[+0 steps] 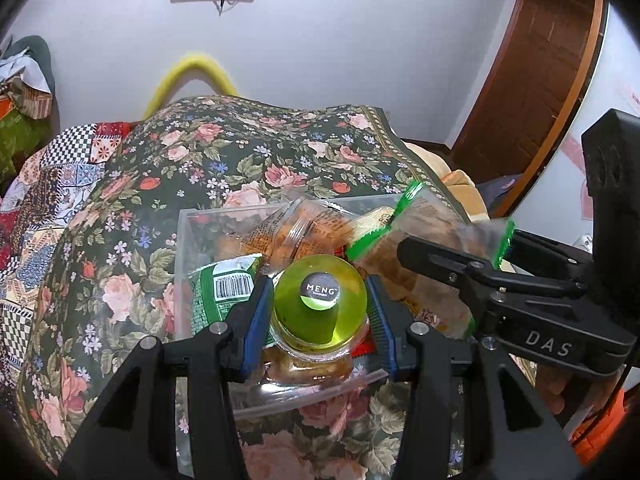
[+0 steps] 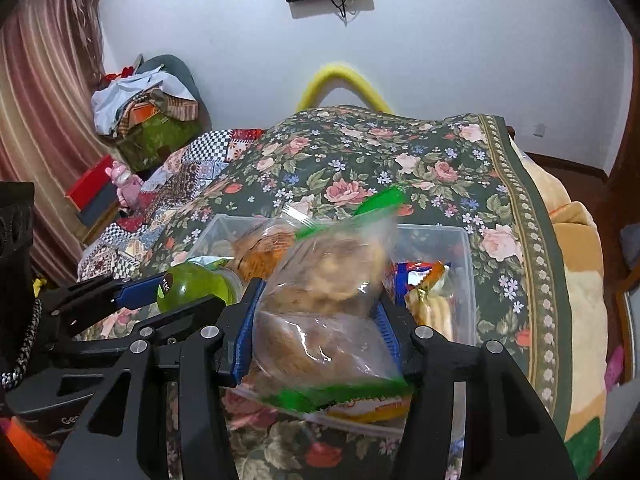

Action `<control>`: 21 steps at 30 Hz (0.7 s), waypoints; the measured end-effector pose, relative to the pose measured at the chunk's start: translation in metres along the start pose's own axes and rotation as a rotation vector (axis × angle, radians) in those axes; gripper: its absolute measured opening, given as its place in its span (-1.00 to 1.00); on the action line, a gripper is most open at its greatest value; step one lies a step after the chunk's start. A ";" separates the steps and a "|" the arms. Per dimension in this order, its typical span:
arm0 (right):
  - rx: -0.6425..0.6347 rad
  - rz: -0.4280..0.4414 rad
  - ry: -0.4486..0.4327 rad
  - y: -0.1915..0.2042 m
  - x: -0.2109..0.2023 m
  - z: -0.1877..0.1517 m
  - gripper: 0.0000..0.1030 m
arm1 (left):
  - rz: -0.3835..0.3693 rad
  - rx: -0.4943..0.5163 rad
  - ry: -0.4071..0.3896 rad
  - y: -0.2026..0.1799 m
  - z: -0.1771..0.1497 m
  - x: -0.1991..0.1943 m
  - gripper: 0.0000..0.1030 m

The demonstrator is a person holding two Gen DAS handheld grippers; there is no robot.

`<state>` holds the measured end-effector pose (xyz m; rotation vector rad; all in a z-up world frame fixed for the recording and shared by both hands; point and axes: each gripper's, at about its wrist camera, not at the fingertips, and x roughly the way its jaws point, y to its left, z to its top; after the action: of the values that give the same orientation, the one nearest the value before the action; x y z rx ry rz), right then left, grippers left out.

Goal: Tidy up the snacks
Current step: 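Lower the jar with the left tool while the right tool lowers the cookie bag into the box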

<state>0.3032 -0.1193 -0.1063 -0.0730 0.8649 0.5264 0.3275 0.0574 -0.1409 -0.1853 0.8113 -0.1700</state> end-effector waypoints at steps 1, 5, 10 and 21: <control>-0.004 -0.006 -0.003 0.000 0.000 -0.001 -0.05 | -0.005 -0.001 0.004 0.000 0.000 0.001 -0.10; -0.006 -0.014 -0.004 -0.002 -0.002 0.000 -0.05 | -0.020 -0.009 0.015 0.000 0.001 0.003 -0.08; 0.010 -0.011 -0.014 -0.007 -0.011 0.001 0.06 | 0.015 0.006 -0.008 -0.004 0.002 -0.007 -0.03; -0.014 -0.046 -0.101 0.005 -0.057 0.003 0.14 | 0.032 0.029 -0.104 -0.019 0.002 -0.070 -0.03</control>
<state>0.2730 -0.1374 -0.0612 -0.0782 0.7590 0.4893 0.2799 0.0546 -0.0861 -0.1522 0.7077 -0.1410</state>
